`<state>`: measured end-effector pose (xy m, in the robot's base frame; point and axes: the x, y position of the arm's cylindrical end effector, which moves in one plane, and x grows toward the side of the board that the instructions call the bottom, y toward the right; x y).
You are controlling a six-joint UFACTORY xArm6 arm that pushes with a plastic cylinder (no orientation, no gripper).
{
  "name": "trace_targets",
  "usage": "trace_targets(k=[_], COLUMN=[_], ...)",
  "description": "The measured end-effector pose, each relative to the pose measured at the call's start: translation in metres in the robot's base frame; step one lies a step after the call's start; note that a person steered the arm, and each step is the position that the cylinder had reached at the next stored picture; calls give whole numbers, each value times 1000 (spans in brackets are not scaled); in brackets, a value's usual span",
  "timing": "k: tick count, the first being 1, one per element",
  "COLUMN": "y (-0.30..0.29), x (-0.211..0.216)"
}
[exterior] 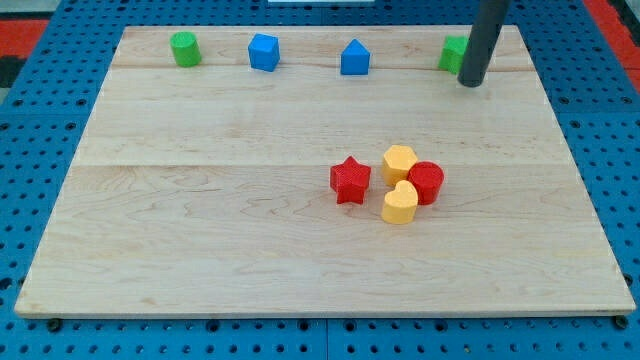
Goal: Slightly push the blue triangle downwards of the board
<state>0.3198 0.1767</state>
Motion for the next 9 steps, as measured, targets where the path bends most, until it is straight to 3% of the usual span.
trace_targets(k=[2,4,6,7,9], y=[-118,-128,-131,-196,-222], x=[-1,-55,-25,-20,-82])
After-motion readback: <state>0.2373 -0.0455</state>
